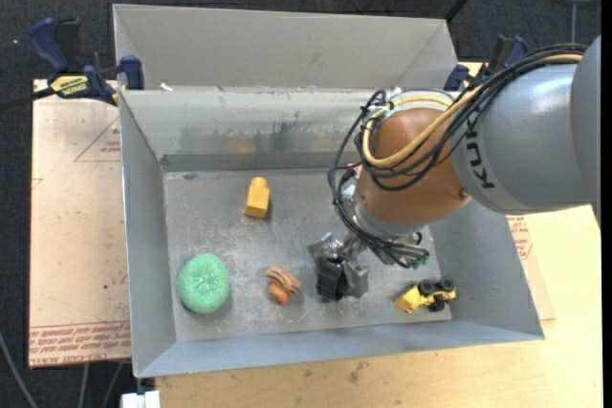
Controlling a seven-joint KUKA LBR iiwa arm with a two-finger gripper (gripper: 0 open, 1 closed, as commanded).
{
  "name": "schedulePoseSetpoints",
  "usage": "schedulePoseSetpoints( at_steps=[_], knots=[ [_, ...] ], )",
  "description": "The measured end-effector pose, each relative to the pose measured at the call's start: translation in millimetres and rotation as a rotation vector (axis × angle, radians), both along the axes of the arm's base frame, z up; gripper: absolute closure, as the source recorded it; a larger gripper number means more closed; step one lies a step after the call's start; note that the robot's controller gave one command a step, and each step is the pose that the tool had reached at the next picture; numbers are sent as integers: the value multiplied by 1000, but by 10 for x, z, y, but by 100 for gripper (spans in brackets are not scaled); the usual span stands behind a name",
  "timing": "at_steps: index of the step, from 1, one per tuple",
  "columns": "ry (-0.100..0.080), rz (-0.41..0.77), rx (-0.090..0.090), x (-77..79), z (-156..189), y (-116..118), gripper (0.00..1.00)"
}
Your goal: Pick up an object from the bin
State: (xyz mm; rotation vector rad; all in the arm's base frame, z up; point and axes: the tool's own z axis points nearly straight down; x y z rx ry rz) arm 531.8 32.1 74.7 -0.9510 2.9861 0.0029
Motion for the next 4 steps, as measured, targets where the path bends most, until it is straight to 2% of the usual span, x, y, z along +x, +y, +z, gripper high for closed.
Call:
schedulePoseSetpoints(
  at_steps=[1,2,3,4],
  knots=[
    [6,31,-4,175,-1,48,100],
    [-8,45,3,146,6,-11,100],
    [7,44,-6,271,2,79,100],
    [-3,53,-2,436,2,-556,100]
  ],
)
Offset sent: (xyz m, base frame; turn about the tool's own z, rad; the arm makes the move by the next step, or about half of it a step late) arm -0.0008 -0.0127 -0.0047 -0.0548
